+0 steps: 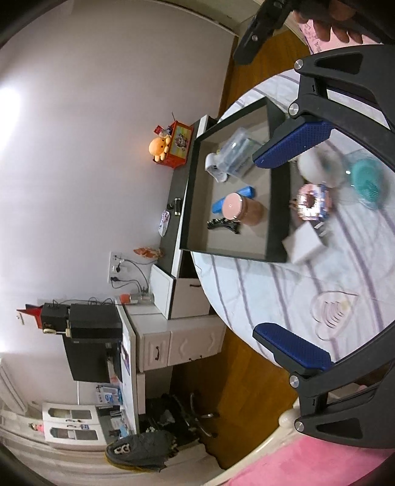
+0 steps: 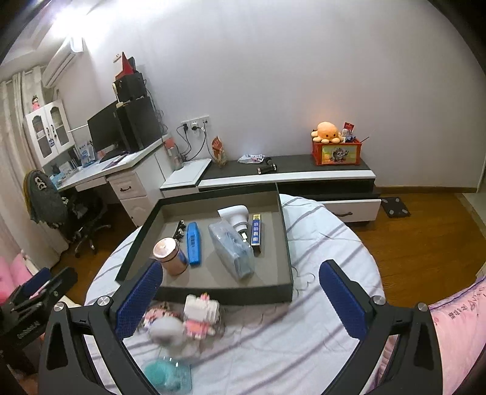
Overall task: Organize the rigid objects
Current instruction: 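Withdraw both tools from the box toward the remaining table items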
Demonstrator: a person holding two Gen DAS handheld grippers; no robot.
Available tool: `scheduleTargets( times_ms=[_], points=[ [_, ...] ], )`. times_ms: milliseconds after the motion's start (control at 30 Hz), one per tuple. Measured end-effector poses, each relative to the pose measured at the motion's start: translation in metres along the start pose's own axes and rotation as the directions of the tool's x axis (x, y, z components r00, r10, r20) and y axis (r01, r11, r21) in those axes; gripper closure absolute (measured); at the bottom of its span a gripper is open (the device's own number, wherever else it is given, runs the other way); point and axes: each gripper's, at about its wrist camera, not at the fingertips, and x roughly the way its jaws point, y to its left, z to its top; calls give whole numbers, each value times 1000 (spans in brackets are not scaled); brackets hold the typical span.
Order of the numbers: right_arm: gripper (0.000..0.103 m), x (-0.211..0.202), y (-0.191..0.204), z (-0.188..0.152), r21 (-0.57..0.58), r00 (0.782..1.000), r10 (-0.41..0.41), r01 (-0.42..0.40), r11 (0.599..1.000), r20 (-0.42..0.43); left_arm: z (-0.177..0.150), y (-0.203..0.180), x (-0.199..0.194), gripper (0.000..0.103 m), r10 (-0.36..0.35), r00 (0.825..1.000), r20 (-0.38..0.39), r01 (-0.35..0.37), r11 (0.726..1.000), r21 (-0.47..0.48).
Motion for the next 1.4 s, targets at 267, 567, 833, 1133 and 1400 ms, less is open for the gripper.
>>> scheduleTargets(
  times_ms=[267, 567, 833, 1133, 1400],
  points=[
    [0, -38, -4, -42, 12, 1000, 7, -8, 1000, 2, -25, 2, -24, 0, 16, 1000, -17, -16, 1000, 4],
    [0, -42, -7, -70, 14, 999, 6, -5, 1000, -47, -47, -5, -35, 0, 4, 999, -50, -3, 1000, 26],
    [0, -49, -2, -71, 5, 999, 9, -9, 1000, -37, -46, -6, -39, 0, 1, 999, -46, 0, 1000, 24],
    [0, -48, 4, -71, -15, 999, 13, -13, 1000, -49, -50, -1, -38, 0, 12, 998, -59, -11, 1000, 16],
    [0, -26, 18, -86, -59, 992, 39, -47, 997, -123, -63, 7, -24, 0, 31, 994, -108, -30, 999, 12]
  ],
)
